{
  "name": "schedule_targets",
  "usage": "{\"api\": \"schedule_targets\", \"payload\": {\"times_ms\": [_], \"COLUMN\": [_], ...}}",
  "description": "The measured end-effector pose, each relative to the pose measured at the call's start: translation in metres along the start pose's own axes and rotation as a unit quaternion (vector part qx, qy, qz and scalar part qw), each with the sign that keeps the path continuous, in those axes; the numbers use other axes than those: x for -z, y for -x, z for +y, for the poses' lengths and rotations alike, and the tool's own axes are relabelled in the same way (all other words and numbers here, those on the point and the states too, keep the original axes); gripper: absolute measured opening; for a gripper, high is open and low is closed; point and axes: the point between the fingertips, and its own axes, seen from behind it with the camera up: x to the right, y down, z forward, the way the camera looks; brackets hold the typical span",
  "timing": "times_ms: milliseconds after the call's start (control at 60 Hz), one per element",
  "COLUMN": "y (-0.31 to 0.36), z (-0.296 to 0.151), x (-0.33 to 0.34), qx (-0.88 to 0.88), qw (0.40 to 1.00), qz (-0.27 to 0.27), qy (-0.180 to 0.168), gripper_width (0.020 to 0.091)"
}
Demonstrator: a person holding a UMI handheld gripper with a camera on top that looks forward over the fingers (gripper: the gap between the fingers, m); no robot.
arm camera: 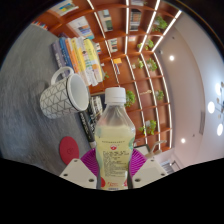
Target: Pour water
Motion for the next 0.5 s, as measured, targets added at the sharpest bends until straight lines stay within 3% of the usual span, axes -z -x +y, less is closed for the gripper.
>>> {"api": "schedule_targets", "payload": {"times_ms": [233,500], "y": [-0.028,-0.051], "z": [-0.026,-0.058], "x": [-0.018,-0.03], "qx": [0.211,0.434], "qw": [0.977,0.894], "qz": [0.036,0.109], "qy": [-0.011,-0.023], "gripper_width": [0.0364,0.0363]}}
